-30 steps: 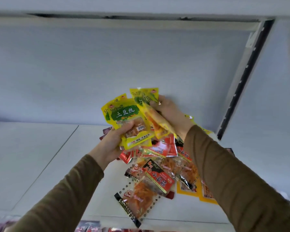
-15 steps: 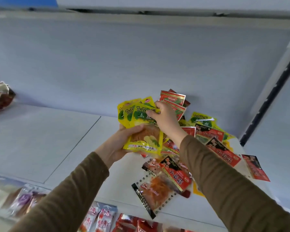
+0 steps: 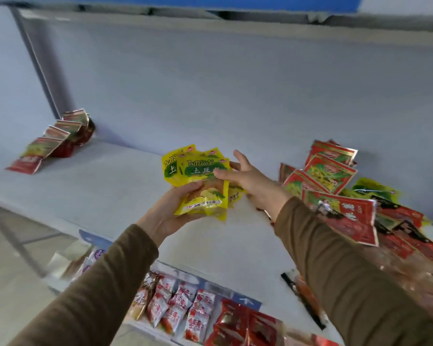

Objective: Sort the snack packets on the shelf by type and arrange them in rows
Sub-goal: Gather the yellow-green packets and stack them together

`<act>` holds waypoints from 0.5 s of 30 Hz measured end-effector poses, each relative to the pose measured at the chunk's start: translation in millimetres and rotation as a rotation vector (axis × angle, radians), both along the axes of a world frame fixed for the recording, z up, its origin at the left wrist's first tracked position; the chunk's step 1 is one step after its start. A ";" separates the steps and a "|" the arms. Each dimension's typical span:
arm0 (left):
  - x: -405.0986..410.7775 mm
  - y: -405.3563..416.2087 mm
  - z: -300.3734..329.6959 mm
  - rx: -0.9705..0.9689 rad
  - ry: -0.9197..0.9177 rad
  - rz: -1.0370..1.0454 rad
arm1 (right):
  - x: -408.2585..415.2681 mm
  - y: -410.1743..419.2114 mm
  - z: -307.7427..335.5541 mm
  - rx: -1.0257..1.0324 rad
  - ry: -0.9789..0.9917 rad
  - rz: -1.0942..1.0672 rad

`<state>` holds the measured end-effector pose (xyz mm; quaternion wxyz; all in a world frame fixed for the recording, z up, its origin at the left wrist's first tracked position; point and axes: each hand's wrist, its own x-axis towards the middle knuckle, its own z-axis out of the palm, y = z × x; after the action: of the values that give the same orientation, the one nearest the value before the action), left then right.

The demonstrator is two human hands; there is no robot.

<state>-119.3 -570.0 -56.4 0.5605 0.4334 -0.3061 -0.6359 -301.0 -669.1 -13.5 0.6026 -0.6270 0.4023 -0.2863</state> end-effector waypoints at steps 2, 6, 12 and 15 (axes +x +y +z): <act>44.5 9.7 -2.7 -0.006 -0.048 0.025 | 46.4 9.4 -5.7 0.075 -0.015 -0.013; 127.5 22.6 -6.9 -0.048 -0.095 0.076 | 129.1 29.9 -19.5 0.254 -0.057 -0.016; 210.5 22.3 -12.0 -0.007 -0.072 0.051 | 211.8 42.0 -39.0 0.363 -0.119 0.077; 239.4 8.1 -12.6 0.017 -0.063 0.029 | 239.0 32.3 -47.2 0.357 -0.155 0.093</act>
<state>120.1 -561.9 -69.0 0.5562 0.4621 -0.3119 -0.6162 -62.0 -636.8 -60.7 0.7461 -0.5041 0.3696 -0.2295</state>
